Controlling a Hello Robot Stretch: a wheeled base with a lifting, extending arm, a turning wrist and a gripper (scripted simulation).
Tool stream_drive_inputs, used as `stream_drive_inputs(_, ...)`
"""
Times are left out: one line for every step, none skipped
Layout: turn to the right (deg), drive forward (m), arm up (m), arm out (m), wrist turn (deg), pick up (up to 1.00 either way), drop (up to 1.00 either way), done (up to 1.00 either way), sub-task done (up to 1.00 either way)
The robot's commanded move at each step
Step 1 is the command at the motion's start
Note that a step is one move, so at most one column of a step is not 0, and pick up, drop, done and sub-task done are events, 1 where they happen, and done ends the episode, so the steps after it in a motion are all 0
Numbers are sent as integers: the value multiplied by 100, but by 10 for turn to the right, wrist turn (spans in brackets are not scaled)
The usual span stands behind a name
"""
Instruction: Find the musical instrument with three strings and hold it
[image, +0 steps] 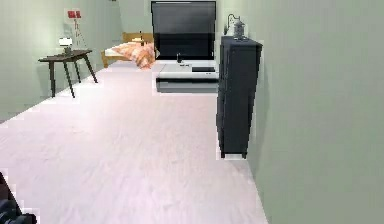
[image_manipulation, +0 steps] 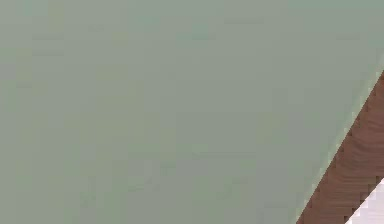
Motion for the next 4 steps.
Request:
stream_drive_inputs(60,0,0,0,0,0,0,0,0)
stream_drive_inputs(0,50,0,0,0,0,0,0,0)
stream_drive_inputs(-210,0,0,0,0,0,0,0,0)
stream_drive_inputs(0,100,0,0,0,0,0,0,0)
